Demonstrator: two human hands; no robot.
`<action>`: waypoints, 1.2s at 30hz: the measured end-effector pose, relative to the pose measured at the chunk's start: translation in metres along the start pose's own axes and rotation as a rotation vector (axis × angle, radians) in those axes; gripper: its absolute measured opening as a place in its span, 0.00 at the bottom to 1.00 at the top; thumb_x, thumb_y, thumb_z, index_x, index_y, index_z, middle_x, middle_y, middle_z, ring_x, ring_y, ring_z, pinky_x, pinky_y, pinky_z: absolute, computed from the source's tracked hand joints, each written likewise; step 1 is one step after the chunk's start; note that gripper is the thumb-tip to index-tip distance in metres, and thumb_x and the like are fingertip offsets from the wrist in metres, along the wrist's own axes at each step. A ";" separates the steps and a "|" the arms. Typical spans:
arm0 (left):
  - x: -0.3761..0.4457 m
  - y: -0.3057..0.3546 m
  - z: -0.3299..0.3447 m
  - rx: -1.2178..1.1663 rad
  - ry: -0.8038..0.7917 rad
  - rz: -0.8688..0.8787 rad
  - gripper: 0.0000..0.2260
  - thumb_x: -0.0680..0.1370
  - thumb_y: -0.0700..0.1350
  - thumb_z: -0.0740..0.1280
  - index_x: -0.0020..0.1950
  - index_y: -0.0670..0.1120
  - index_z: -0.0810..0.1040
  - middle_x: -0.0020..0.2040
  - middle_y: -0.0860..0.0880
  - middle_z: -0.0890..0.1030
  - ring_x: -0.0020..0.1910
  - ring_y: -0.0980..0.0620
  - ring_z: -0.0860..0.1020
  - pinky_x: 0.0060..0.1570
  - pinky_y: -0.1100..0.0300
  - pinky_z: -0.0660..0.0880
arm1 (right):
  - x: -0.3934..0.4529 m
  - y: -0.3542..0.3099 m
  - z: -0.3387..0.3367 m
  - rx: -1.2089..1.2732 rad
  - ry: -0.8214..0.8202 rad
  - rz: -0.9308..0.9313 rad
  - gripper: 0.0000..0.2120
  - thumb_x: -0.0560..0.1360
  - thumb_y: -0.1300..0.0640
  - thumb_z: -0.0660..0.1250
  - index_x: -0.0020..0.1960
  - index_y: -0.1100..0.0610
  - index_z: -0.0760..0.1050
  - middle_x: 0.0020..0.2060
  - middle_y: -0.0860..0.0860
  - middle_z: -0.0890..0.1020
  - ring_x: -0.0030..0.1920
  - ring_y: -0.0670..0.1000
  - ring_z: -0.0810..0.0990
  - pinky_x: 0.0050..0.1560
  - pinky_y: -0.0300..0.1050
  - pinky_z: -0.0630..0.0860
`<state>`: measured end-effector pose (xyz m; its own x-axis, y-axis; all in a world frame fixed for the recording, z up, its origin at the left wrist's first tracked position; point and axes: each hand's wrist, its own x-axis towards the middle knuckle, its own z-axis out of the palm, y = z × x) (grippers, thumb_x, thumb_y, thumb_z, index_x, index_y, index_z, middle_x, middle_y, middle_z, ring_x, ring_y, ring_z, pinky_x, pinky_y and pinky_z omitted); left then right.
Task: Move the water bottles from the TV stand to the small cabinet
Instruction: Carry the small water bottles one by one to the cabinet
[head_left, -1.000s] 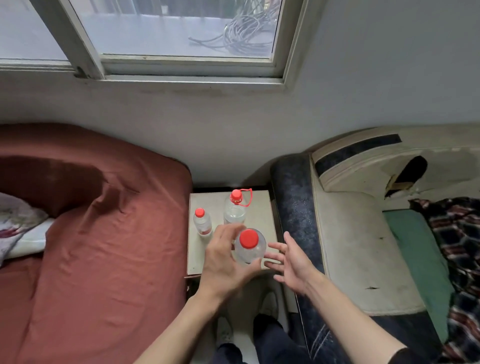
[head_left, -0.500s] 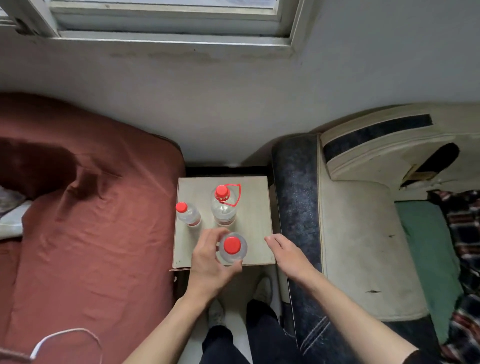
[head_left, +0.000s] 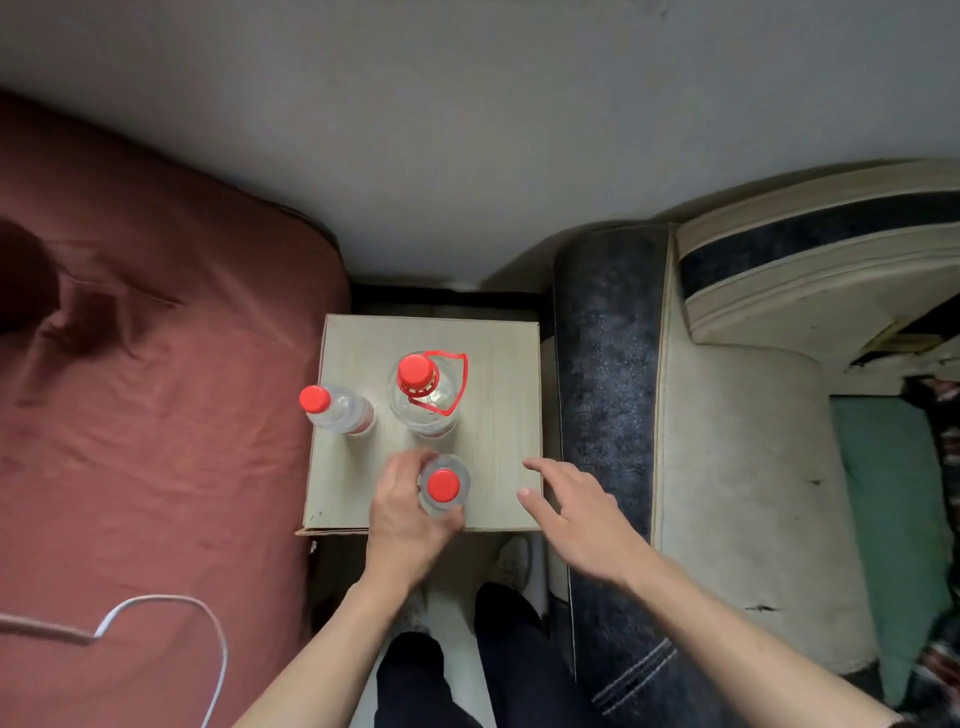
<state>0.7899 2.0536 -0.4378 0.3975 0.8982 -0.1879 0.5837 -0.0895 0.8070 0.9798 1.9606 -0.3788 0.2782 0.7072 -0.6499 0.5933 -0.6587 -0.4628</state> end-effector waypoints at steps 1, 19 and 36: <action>0.000 -0.005 0.004 0.012 0.008 -0.009 0.26 0.62 0.39 0.77 0.58 0.49 0.76 0.51 0.53 0.77 0.49 0.52 0.78 0.49 0.58 0.77 | 0.003 0.002 0.001 0.000 -0.007 0.006 0.25 0.81 0.39 0.52 0.76 0.45 0.60 0.74 0.45 0.66 0.74 0.51 0.62 0.70 0.57 0.59; -0.005 -0.047 -0.008 0.065 -0.107 -0.029 0.29 0.67 0.39 0.80 0.66 0.47 0.75 0.57 0.54 0.76 0.54 0.51 0.78 0.52 0.50 0.81 | 0.002 -0.017 0.006 0.043 0.010 0.025 0.26 0.81 0.39 0.53 0.77 0.46 0.58 0.74 0.48 0.67 0.73 0.52 0.64 0.69 0.56 0.59; -0.024 0.017 -0.119 0.239 -0.055 0.130 0.36 0.63 0.57 0.82 0.67 0.47 0.77 0.61 0.49 0.79 0.61 0.47 0.75 0.64 0.54 0.73 | -0.068 -0.087 -0.023 -0.027 0.280 -0.063 0.25 0.80 0.40 0.56 0.76 0.44 0.60 0.74 0.47 0.67 0.74 0.53 0.63 0.71 0.58 0.58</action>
<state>0.7058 2.0822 -0.3529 0.5140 0.8484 -0.1264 0.6732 -0.3076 0.6724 0.9266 1.9755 -0.2806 0.4361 0.7921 -0.4271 0.6347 -0.6072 -0.4780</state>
